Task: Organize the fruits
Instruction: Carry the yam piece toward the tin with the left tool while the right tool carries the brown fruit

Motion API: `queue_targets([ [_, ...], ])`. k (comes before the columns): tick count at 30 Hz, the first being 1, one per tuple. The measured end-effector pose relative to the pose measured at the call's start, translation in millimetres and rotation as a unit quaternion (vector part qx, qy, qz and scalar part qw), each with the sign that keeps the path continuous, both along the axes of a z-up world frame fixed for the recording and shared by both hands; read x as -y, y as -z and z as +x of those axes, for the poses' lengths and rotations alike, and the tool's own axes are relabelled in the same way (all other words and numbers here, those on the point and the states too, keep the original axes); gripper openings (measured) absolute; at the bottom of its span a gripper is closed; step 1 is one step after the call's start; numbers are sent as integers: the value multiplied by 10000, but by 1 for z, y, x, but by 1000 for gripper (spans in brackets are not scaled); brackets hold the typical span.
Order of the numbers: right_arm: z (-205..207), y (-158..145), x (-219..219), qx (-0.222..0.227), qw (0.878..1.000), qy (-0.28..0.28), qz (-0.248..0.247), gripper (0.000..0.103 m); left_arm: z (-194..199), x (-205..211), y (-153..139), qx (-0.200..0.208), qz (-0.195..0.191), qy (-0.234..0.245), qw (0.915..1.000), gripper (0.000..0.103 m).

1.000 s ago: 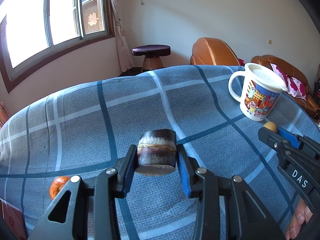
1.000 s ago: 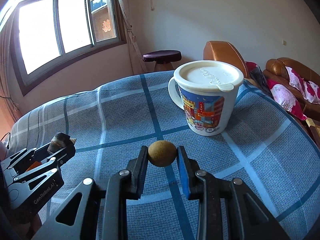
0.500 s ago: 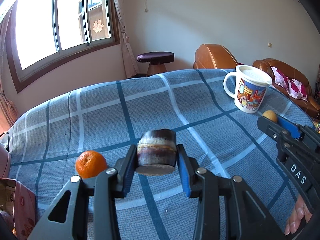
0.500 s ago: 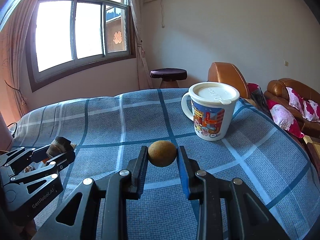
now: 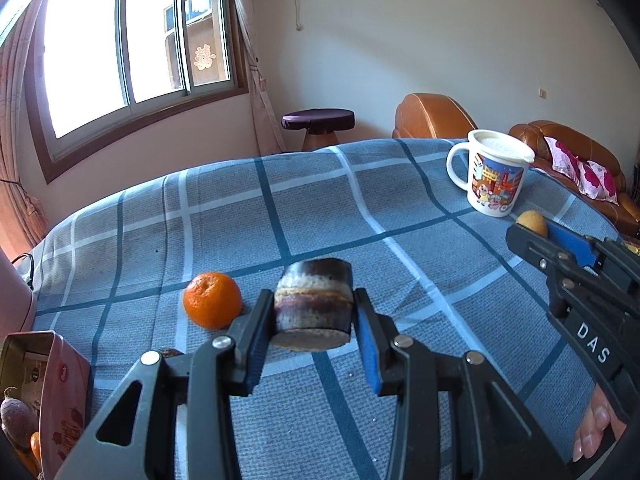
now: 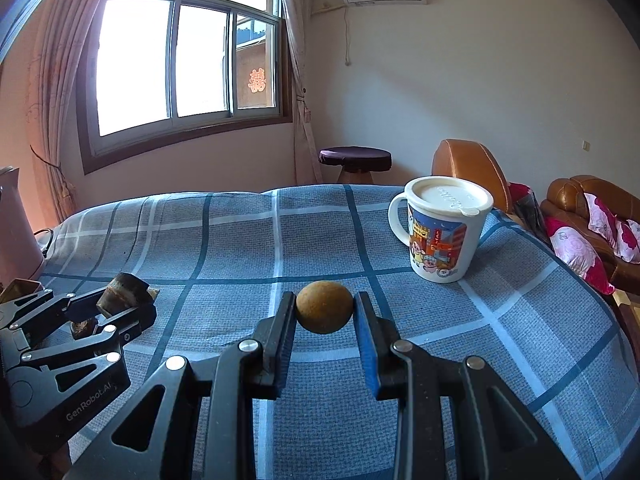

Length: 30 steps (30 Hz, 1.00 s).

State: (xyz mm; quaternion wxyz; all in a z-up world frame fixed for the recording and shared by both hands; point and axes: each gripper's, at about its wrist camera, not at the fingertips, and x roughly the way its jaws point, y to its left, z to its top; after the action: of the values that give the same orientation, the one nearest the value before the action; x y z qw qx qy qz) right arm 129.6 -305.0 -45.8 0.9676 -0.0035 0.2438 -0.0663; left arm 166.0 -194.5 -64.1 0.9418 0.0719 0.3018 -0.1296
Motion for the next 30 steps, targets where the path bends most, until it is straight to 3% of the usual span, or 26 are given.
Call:
queue_targets([
  [30, -42, -16, -49, 252, 9972, -597, -372, 31, -41, -46, -4, 45, -98, -221, 9997, 40],
])
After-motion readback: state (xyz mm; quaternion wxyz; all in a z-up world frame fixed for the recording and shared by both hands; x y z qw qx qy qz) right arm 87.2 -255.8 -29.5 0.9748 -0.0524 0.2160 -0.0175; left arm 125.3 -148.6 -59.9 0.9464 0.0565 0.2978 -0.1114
